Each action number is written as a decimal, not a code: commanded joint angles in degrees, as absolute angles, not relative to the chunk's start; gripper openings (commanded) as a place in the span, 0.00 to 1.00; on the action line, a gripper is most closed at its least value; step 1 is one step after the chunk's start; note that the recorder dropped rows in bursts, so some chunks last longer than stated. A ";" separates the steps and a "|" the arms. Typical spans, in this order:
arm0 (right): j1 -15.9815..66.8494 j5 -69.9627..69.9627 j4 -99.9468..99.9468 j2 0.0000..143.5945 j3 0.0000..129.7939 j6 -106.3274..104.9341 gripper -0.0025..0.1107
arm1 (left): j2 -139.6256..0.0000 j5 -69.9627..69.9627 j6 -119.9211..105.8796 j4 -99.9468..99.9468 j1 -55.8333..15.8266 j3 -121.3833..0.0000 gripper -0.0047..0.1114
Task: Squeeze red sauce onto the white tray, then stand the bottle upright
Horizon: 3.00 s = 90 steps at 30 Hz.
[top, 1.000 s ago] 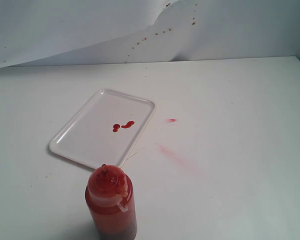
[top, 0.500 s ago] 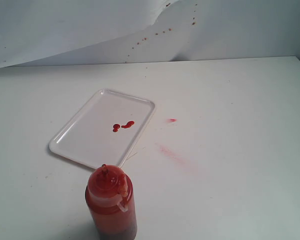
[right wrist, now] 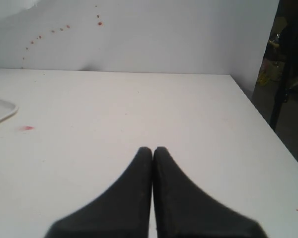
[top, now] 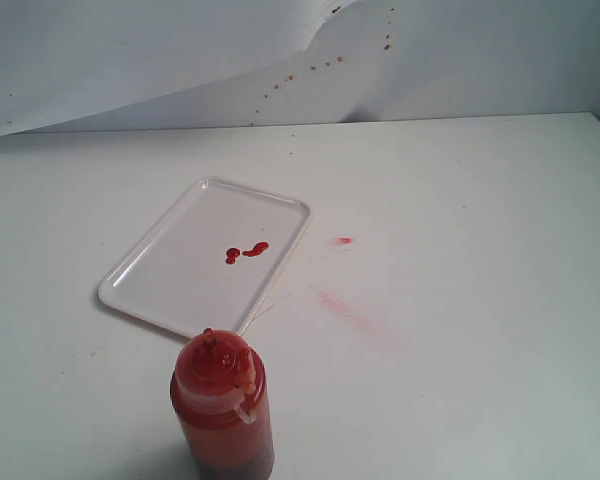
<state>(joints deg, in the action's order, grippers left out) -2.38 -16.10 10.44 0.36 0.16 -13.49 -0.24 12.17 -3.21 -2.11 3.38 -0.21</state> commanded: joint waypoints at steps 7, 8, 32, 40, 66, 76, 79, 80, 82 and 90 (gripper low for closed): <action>-2.81 -17.23 10.67 0.00 0.00 -12.38 0.02 | 0.00 11.76 -3.45 -2.28 3.64 0.00 0.04; -2.81 -17.24 10.39 0.00 0.00 -12.38 0.02 | 0.00 11.76 -3.45 -2.28 3.64 0.00 0.04; -2.81 -17.61 10.03 0.00 0.00 -12.38 0.02 | 0.00 11.76 -3.45 -2.28 3.64 0.00 0.04; -2.81 -17.61 10.03 0.00 0.00 -12.00 0.02 | 0.00 12.25 -3.45 -2.28 3.07 0.00 0.04; -2.81 -17.61 10.03 0.00 0.00 -12.00 0.02 | 0.00 15.36 -3.45 2.66 0.33 0.00 0.04; -2.81 -17.61 10.03 0.00 0.00 -12.00 0.02 | 0.00 15.23 -3.45 2.66 -1.91 0.00 0.04; -2.81 -17.61 10.03 0.00 0.00 -12.00 0.02 | 0.00 15.23 -3.45 2.66 -1.91 0.00 0.04; -2.81 -17.61 10.03 0.00 0.00 -12.00 0.02 | 0.00 15.23 -3.45 2.66 -1.91 0.00 0.04; -2.81 -17.61 10.03 0.00 0.00 -12.00 0.02 | 0.00 15.23 -3.45 2.66 -1.91 0.00 0.04; -2.81 -17.61 10.03 0.00 0.00 -12.00 0.02 | 0.00 15.23 -3.45 2.66 -1.91 0.00 0.04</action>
